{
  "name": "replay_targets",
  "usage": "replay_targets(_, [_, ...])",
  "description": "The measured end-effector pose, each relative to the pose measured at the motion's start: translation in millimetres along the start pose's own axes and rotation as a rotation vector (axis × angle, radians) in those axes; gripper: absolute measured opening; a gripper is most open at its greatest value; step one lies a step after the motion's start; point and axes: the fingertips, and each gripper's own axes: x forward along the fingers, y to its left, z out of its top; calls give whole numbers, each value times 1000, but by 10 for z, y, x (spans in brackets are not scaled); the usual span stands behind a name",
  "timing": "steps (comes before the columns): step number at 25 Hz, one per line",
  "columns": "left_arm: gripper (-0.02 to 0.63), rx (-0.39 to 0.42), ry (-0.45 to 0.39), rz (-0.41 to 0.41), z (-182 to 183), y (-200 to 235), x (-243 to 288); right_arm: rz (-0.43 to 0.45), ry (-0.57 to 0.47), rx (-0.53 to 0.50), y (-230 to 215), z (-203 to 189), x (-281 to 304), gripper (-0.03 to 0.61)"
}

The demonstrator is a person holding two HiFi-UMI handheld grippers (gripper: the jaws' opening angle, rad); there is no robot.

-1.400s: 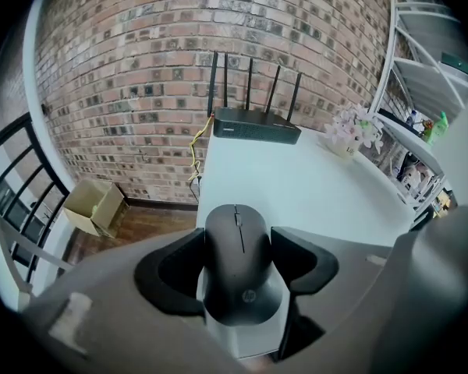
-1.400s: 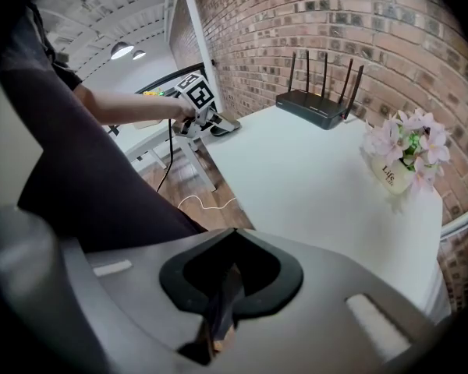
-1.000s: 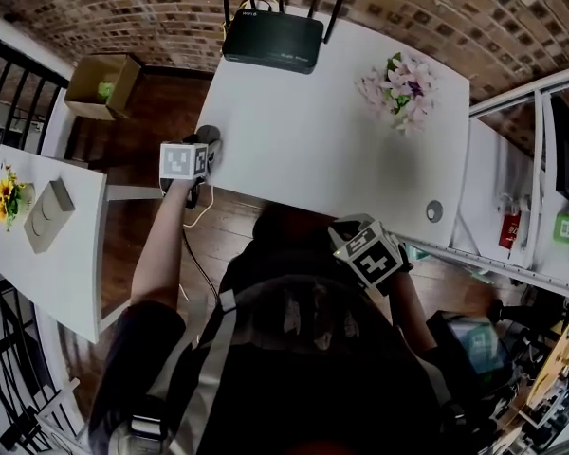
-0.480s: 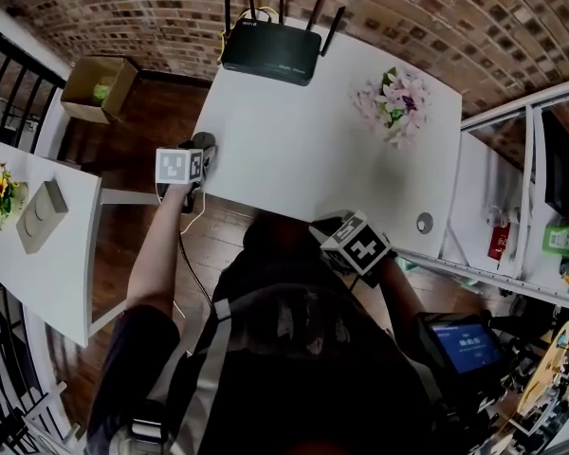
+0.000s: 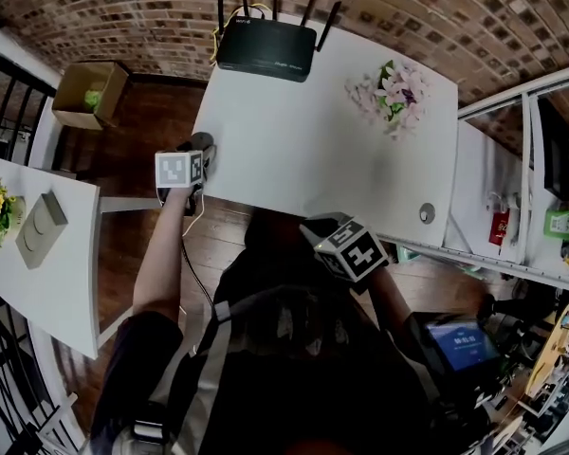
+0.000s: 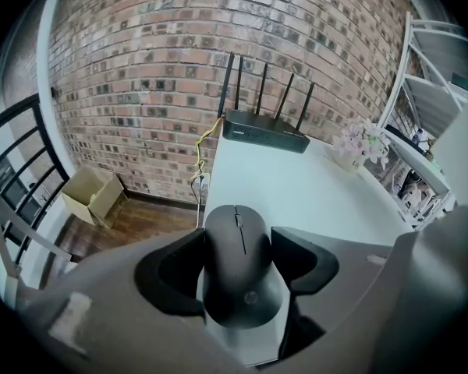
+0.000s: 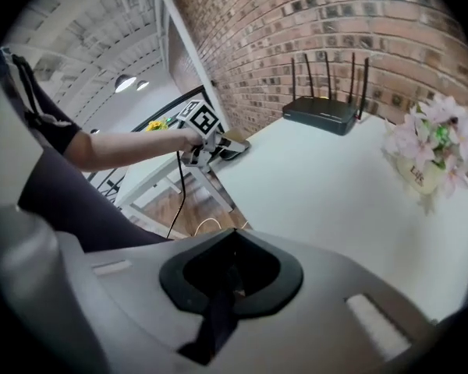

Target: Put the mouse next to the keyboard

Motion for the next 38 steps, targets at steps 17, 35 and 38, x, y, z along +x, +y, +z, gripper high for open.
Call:
replay_targets(17, [281, -9, 28, 20, -16, 4, 30, 22, -28, 118, -82, -169, -19, 6])
replay_targets(35, [276, -119, 32, 47, -85, -353, 107, 38, -40, 122, -481, -505, -248, 6])
replay_targets(38, [276, -118, 40, 47, -95, -422, 122, 49, -41, 120, -517, -543, -268, 6])
